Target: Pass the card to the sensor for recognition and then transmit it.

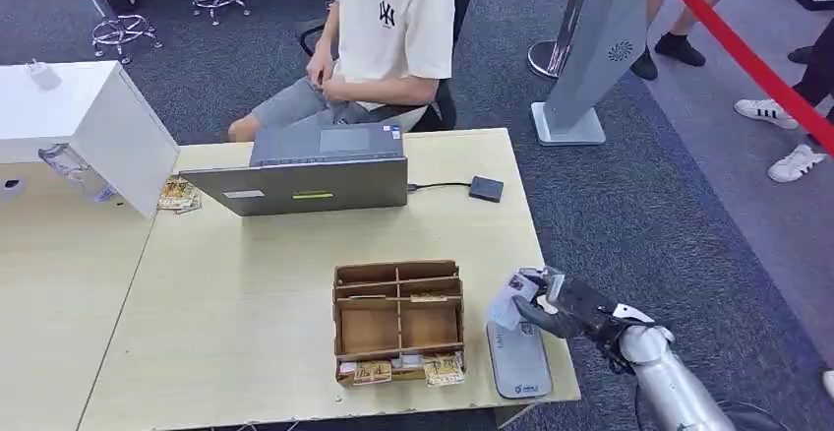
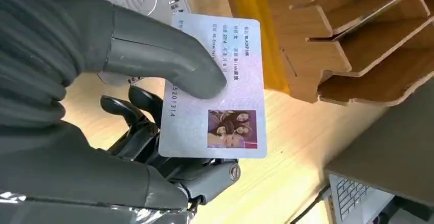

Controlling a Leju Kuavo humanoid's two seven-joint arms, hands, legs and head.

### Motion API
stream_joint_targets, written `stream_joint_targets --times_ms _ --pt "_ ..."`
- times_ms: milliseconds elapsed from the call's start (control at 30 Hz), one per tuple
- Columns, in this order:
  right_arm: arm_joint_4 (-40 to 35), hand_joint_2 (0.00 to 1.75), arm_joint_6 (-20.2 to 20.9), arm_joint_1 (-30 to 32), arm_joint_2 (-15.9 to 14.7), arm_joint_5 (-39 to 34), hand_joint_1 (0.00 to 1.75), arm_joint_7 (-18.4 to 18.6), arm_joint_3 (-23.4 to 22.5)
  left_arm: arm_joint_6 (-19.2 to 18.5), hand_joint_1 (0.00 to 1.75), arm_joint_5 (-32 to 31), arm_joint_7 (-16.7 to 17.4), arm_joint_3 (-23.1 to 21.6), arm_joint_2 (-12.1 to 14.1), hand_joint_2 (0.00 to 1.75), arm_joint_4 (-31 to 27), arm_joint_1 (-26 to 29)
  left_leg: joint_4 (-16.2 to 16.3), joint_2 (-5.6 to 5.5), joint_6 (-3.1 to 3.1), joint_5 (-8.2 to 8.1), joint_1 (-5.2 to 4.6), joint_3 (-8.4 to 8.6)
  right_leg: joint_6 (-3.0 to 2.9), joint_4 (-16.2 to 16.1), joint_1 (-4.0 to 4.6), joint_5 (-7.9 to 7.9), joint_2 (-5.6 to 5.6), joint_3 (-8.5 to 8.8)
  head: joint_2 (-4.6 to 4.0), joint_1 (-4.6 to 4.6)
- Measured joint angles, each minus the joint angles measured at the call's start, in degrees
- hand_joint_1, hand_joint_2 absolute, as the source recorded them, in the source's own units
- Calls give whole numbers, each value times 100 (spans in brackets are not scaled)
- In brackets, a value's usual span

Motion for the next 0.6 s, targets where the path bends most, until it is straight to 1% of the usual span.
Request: stream_joint_targets --times_ms 100,233,367,500,600 --pt "9 175 299 -21 -83 -279 175 -205 2 -11 0 0 -2 0 0 0 -2 1 0 0 0 0 0 0 0 0 0 0 0 0 0 0" --pt "-28 175 454 -11 -210 -308 175 -236 2 -17 0 17 -20 4 2 0 0 1 0 0 0 0 0 0 0 0 0 0 0 0 0 0" --pt "-83 175 467 4 -310 -116 175 -177 15 -35 0 57 -13 33 0 0 -2 1 0 0 0 0 0 0 0 0 0 0 0 0 0 2" --pt "-96 175 428 31 -367 66 175 -111 70 -37 0 83 77 70 -4 0 -2 4 0 0 0 0 0 0 0 0 0 0 0 0 0 0" --pt "-109 175 330 56 -389 250 175 -72 166 -35 0 87 138 87 -15 0 0 11 0 1 0 0 0 1 0 0 0 0 1 0 0 0"
